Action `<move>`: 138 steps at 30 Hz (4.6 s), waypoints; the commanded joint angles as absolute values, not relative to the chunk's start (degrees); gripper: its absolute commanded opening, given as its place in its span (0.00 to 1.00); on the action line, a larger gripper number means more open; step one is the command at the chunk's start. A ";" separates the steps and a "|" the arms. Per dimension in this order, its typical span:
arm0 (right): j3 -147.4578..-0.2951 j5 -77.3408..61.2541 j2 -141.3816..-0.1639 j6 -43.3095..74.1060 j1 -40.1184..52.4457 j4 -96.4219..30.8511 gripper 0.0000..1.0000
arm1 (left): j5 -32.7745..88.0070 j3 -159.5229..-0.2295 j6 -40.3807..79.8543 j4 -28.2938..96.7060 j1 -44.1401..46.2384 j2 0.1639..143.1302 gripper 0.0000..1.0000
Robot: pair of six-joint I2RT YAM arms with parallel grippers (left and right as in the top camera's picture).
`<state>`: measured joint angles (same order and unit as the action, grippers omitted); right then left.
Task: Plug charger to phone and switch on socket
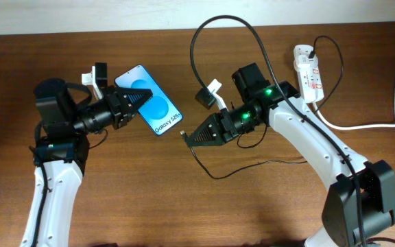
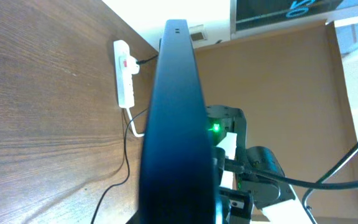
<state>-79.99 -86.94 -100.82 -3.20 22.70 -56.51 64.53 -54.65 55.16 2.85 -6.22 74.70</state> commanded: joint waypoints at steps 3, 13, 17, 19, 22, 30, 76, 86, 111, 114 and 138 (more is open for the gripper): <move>-79.64 -88.92 -101.01 -4.43 22.98 -55.31 0.04 | 66.92 -55.94 55.70 2.13 -6.15 74.67 0.00; -79.64 -88.92 -101.01 -4.14 27.07 -50.02 0.04 | 69.01 -55.94 55.68 -0.45 -6.15 74.67 0.00; -79.64 -88.92 -101.01 -3.97 26.79 -47.90 0.04 | 71.26 -55.94 54.94 -0.62 -6.15 74.67 0.00; -79.64 -88.90 -101.01 -3.95 26.61 -47.94 0.04 | 72.16 -55.94 52.99 -0.62 -6.15 74.67 0.00; -79.64 -88.73 -101.01 -3.90 26.57 -47.94 0.04 | 73.21 -55.94 52.84 -0.64 -6.15 74.67 0.00; -79.64 -85.69 -101.01 4.19 26.57 -48.42 0.04 | 74.63 -55.94 52.60 -0.86 -6.15 74.67 0.00; -79.64 -85.69 -101.01 -8.51 27.35 -53.56 0.04 | 74.17 -55.94 52.21 -0.82 -6.15 74.67 0.00; -79.64 -86.80 -101.01 -2.90 27.33 -50.04 0.04 | 74.19 -55.94 52.21 -0.82 -6.15 74.67 0.00; -79.64 -88.09 -101.01 -2.90 27.27 -53.98 0.04 | 74.17 -55.94 52.21 -0.82 -6.15 74.67 0.00; -79.64 -88.09 -101.01 -3.95 27.27 -53.93 0.04 | 74.15 -55.94 52.21 -0.82 -6.15 74.67 0.00; -79.66 -88.95 -100.99 -5.50 23.92 -53.34 0.04 | 74.17 -55.92 52.21 -0.84 -6.15 74.67 0.00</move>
